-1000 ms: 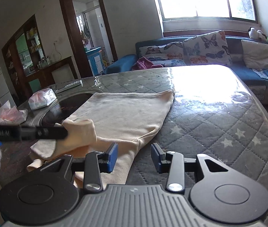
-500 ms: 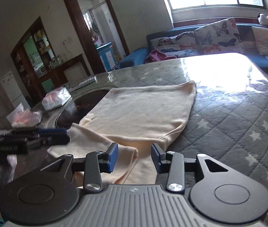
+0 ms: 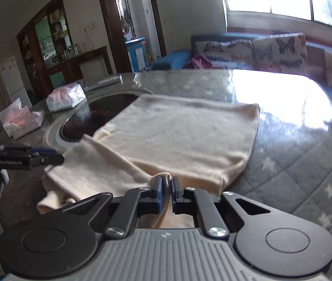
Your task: Fold clothes
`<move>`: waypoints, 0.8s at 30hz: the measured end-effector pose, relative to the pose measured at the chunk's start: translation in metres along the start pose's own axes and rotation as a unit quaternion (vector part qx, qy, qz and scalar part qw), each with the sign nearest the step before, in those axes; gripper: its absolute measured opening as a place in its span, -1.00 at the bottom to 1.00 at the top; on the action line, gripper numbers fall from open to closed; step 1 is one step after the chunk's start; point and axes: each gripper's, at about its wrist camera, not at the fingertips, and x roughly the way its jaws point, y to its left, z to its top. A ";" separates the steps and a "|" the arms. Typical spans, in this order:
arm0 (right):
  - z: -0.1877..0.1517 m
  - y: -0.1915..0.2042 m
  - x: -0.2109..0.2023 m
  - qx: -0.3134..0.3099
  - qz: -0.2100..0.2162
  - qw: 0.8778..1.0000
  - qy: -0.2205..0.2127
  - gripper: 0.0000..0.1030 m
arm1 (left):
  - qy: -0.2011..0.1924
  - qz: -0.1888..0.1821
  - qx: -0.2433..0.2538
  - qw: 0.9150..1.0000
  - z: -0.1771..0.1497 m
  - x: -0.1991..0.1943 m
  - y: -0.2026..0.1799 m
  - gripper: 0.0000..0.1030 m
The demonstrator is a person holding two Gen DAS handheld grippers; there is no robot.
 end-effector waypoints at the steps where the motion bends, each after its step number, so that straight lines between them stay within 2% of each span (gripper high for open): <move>1: 0.004 0.000 -0.002 -0.002 -0.005 1.000 -0.004 -0.88 | 0.000 0.000 0.000 1.000 0.000 0.001 0.001 -0.11; 3: 0.012 0.000 -0.006 -0.006 -0.014 1.000 -0.011 -0.88 | 0.001 0.001 0.000 1.000 -0.001 0.002 0.002 -0.08; 8: 0.002 -0.015 0.016 0.020 -0.019 0.999 0.023 -0.81 | -0.004 0.007 0.005 1.000 0.002 0.000 0.003 -0.08; 12: 0.003 -0.015 0.002 0.002 -0.032 0.999 0.005 -0.75 | -0.021 0.010 0.016 1.000 0.014 -0.006 -0.001 -0.12; 15: 0.010 -0.009 -0.007 -0.017 -0.017 1.000 -0.006 -0.74 | -0.027 -0.019 0.027 0.999 0.023 -0.001 -0.015 -0.13; 19: 0.009 0.011 -0.002 -0.048 0.038 0.998 0.013 -0.73 | -0.022 -0.060 0.061 0.996 0.024 0.011 -0.042 -0.19; 24: -0.004 0.034 0.003 -0.096 0.066 0.993 0.034 -0.67 | -0.006 -0.098 0.108 0.989 0.013 0.021 -0.067 -0.19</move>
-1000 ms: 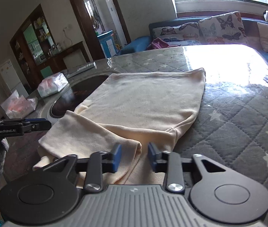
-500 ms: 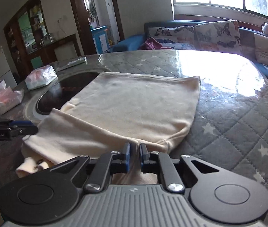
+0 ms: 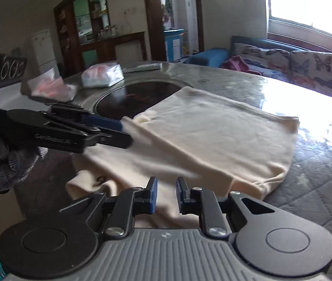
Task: Fold clothes
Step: 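Smooth the folded sweatshirt side with the right gripper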
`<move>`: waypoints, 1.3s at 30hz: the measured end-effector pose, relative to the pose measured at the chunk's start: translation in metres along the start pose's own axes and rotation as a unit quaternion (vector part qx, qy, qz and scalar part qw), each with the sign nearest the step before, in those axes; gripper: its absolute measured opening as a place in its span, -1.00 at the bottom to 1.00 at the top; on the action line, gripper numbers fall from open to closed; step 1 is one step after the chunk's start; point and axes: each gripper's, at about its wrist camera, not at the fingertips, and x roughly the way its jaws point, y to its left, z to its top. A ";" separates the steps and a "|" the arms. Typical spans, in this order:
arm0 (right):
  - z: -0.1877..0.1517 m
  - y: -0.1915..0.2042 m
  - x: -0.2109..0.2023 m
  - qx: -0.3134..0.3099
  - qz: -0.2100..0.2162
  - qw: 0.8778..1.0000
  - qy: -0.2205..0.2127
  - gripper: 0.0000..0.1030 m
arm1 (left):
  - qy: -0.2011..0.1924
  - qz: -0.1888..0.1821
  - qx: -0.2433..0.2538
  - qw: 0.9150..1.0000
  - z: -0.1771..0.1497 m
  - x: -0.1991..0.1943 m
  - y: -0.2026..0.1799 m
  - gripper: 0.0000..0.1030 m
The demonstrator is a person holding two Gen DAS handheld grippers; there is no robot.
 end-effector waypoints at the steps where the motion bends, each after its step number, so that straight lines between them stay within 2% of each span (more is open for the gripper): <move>1: -0.002 0.002 0.001 -0.004 0.001 1.000 0.005 -0.67 | 0.004 -0.003 0.009 1.000 -0.002 0.002 -0.004 -0.19; 6: -0.005 0.004 -0.004 -0.014 -0.007 1.000 0.008 -0.66 | 0.020 -0.013 0.035 0.999 -0.015 0.007 -0.014 -0.19; 13: 0.007 -0.021 0.002 0.015 -0.049 0.998 -0.024 -0.56 | 0.018 -0.010 0.044 0.999 -0.015 0.006 -0.014 -0.19; 18: 0.003 -0.032 0.012 0.020 -0.060 0.998 -0.010 -0.56 | 0.010 -0.004 0.053 0.999 -0.017 -0.006 -0.011 -0.16; 21: 0.003 -0.026 0.005 0.011 -0.057 0.998 -0.016 -0.54 | 0.008 -0.003 0.064 0.998 -0.020 -0.010 -0.012 -0.16; 26: -0.006 -0.010 0.002 -0.016 -0.050 0.999 0.004 -0.50 | 0.008 -0.001 0.083 0.997 -0.025 -0.016 -0.015 -0.16; 30: -0.010 -0.003 -0.007 -0.030 -0.052 0.998 0.004 -0.45 | -0.002 0.012 0.094 0.995 -0.024 -0.037 -0.006 -0.16; 34: -0.019 -0.001 -0.011 -0.038 -0.050 0.998 0.014 -0.44 | 0.001 0.012 0.131 0.991 -0.031 -0.057 -0.003 -0.16; 39: -0.018 -0.005 -0.024 -0.013 -0.043 0.999 0.011 -0.42 | 0.014 0.012 0.197 0.980 -0.050 -0.064 -0.014 -0.15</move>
